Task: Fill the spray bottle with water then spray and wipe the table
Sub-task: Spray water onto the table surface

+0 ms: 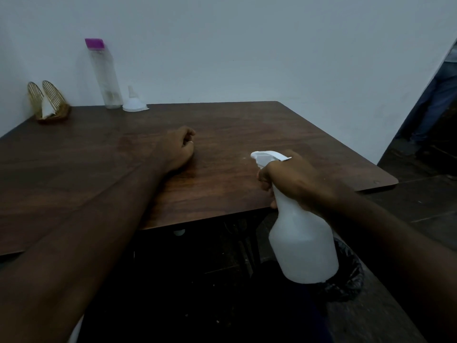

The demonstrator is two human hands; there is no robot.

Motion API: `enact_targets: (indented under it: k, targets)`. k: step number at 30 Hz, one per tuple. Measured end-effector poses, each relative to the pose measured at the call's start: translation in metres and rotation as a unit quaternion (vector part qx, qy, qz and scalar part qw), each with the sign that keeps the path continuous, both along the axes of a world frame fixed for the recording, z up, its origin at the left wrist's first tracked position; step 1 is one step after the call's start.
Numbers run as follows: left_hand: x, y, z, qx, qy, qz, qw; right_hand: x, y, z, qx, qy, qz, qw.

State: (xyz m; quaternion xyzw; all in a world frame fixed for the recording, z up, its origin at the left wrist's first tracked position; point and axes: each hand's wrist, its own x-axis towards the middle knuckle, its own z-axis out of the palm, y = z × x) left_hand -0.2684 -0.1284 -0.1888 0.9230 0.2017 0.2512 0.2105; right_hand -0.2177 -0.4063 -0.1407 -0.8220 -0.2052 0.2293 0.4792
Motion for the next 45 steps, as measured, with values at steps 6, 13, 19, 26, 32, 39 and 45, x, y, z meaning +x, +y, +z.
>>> enact_targets:
  k: [6, 13, 19, 26, 32, 39, 45]
  targets:
    - [-0.002, -0.003, 0.002, 0.011, 0.001, 0.001, 1.000, 0.003, -0.003, -0.001, -0.007, 0.020, 0.016, 1.000]
    - [-0.003, -0.005, 0.004, 0.004, 0.011, 0.001, 1.000, -0.001, -0.005, -0.001, -0.001, -0.026, 0.010, 1.000]
    - [-0.004, -0.006, 0.003, 0.006, 0.008, -0.001, 1.000, -0.004, -0.006, -0.005, -0.014, 0.003, 0.031, 0.999]
    - [-0.005, -0.006, 0.003, 0.002, -0.003, -0.001, 1.000, -0.003, -0.006, -0.005, 0.005, 0.017, -0.004, 1.000]
    - [-0.005, -0.005, 0.004, 0.004, 0.013, 0.000, 1.000, -0.003, -0.005, -0.006, 0.004, 0.011, -0.006, 1.000]
    - [-0.005, -0.007, 0.005, 0.002, 0.011, -0.002, 1.000, -0.006, -0.008, -0.004, -0.006, 0.008, -0.007, 1.000]
    - [-0.006, -0.008, 0.007, 0.003, 0.020, 0.001, 1.000, -0.008, -0.010, -0.005, 0.010, -0.002, -0.017, 1.000]
